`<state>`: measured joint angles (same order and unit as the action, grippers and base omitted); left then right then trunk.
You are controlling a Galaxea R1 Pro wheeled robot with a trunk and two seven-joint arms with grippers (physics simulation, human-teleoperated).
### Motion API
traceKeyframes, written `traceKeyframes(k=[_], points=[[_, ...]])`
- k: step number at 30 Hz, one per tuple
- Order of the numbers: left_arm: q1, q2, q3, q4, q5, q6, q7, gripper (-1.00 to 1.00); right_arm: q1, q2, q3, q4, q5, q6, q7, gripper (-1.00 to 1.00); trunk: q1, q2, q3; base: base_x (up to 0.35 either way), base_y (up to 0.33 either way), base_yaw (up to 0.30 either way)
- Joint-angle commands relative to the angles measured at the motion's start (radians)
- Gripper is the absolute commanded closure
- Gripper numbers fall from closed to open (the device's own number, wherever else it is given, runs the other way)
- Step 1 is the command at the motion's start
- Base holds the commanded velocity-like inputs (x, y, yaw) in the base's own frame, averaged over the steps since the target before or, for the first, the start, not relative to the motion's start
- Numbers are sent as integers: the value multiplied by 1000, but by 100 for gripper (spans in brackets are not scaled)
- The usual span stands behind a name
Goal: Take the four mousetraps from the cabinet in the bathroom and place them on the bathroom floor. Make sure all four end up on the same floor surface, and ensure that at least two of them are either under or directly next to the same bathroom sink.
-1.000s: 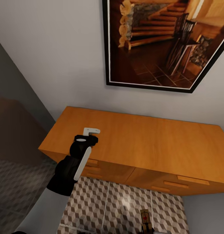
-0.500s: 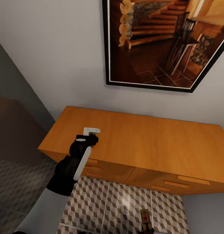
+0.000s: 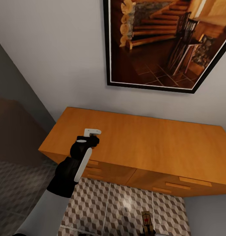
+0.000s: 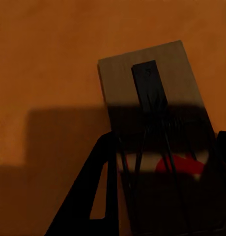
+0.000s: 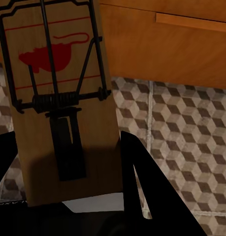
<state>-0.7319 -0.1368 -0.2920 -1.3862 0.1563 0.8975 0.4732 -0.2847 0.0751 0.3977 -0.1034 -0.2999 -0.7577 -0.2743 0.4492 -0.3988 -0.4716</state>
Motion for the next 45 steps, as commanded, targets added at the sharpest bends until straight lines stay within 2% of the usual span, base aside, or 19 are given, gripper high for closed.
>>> traceKeyframes(k=[1, 23, 30, 45], points=[[-1, 0, -1, 42, 16, 3, 8, 100, -1, 0, 9, 1, -8, -3, -3, 100, 1, -1, -2, 0, 0, 0], [0, 0, -4, -149, 14, 4, 8, 100, -1, 0, 9, 1, -8, -2, -3, 100, 1, -1, -2, 0, 0, 0], [0, 1, -4, -157, 14, 6, 7, 100, -1, 0, 9, 1, -8, -3, -3, 100, 1, -1, -2, -66, 0, 0], [0, 5, -4, -152, 15, 10, 7, 100, -1, 0, 9, 1, -8, -2, -3, 100, 1, -1, -2, -322, 24, 0]])
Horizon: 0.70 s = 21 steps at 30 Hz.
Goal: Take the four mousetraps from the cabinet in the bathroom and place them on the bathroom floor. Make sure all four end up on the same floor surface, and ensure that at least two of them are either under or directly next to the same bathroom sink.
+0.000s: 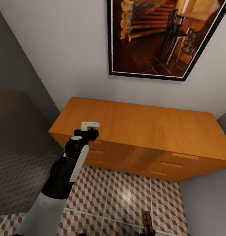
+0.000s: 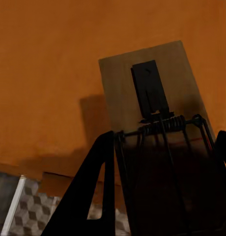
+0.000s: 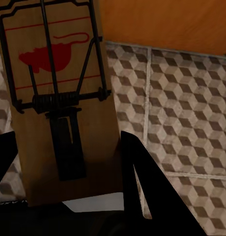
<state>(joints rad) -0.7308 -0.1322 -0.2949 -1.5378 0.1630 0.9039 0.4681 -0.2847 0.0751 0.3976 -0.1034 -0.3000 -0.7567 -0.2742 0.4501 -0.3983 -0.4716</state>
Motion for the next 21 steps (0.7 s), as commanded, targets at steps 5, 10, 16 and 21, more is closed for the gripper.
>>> traceKeyframes(k=[5, 10, 16, 21], points=[[-1, 0, -1, 2, 9, 4, 12, 100, -1, 0, 9, 1, -8, -3, -3, 100, 0, -2, -1, -311, 131, 0], [-1, 0, -1, 6, 9, 4, 12, 100, -1, 0, 9, 1, -8, -3, -3, 100, 0, -2, -1, -289, 166, 0], [0, 2, -1, 11, 10, 4, 12, 100, -1, 0, 9, 1, -8, -3, -3, 100, 0, -2, -1, -285, 175, 0], [4, 2, -1, 17, 10, 4, 12, 100, -1, 0, 9, 1, -8, -3, -3, 100, 0, -2, -1, -270, 192, 0]])
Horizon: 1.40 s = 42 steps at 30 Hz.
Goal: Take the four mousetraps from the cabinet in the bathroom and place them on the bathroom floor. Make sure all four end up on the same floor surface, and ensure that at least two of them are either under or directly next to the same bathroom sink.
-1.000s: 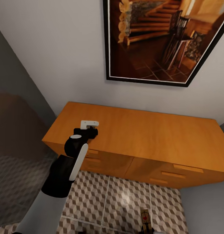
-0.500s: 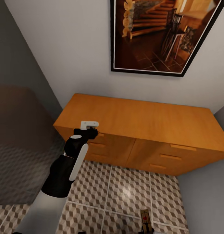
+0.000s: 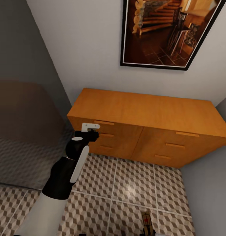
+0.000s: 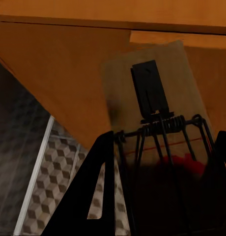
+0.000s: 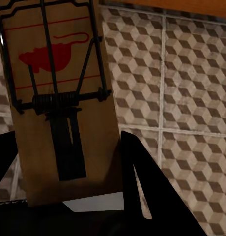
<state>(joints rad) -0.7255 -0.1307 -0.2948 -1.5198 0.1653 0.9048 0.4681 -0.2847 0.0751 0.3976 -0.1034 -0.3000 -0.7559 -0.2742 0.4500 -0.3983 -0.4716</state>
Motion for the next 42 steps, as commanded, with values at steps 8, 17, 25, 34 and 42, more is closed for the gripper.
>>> traceKeyframes(k=[8, 17, 25, 34, 42], points=[[0, 0, -1, 25, 8, 2, 11, 100, -1, 0, 9, 1, -8, -3, -3, 100, 0, -2, -1, -261, 199, 0], [5, 1, -3, 221, 7, -53, 1, 100, -1, -2, 9, 1, -8, -2, -3, 100, 0, -2, -1, -109, 87, 0], [48, 10, -3, 576, 7, -432, -4, 100, -1, -4, 9, 1, -7, -4, -3, 100, 0, -2, -1, -5, 4, 0], [64, 28, -3, 1199, 5, -924, -104, 100, -1, -5, 9, 1, -7, -3, -2, 100, 0, -2, -1, 0, 0, 0], [81, 28, -2, 1531, 4, -1212, -204, 100, -1, -6, 9, 1, -7, -2, -2, 100, 0, -2, -1, 0, 0, 0]])
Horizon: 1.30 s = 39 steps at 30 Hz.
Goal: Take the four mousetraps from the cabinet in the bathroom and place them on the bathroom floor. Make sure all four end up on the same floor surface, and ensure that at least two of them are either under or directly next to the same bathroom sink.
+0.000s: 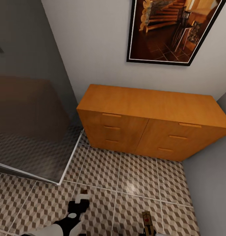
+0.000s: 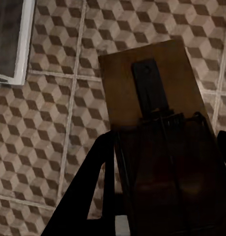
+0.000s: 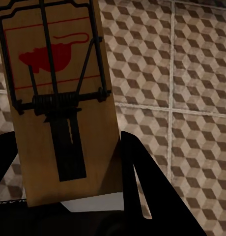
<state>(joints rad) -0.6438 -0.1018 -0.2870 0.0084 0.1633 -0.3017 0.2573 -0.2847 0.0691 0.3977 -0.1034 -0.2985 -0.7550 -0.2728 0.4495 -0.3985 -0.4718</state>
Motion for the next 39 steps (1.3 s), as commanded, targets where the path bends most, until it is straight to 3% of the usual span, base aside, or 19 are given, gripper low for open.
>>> traceKeyframes(k=[1, 3, 6, 9, 15, 20, 25, 39], points=[[7, 2, -10, 28, 6, -84, -3, 100, -1, 0, 9, 1, -8, -3, -3, 100, 1, -2, -1, 0, 0, 0], [44, 10, -9, 53, 7, -222, -11, 100, -1, 0, 9, 1, -8, -3, -4, 100, 1, -2, -1, 0, 0, 0], [92, 19, -9, 63, 6, -296, -14, 100, -1, -1, 9, 1, -8, -3, -3, 100, 1, -2, -1, 0, 0, 0], [143, 47, -9, 68, 5, -358, -17, 100, -1, -1, 9, 1, -7, -4, -4, 100, 1, -2, -1, 0, 0, 0], [234, 82, -9, 70, 4, -552, -16, 100, -1, -12, 9, 1, -6, -8, -4, 100, 1, -2, -1, 0, 0, 0], [286, 113, -9, 70, 4, -593, -15, 100, -1, -19, 10, -1, -6, -9, -3, 100, 1, -2, -1, 0, 0, 0], [298, 133, -9, 70, 5, -596, -14, 100, -1, -20, 10, -1, -6, -10, -4, 100, 1, -2, -1, 0, 0, 0], [302, 136, -9, 70, 5, -593, -12, 100, -1, -19, 9, -4, -7, -15, -7, 100, 1, -2, 6, 0, 0, 0]])
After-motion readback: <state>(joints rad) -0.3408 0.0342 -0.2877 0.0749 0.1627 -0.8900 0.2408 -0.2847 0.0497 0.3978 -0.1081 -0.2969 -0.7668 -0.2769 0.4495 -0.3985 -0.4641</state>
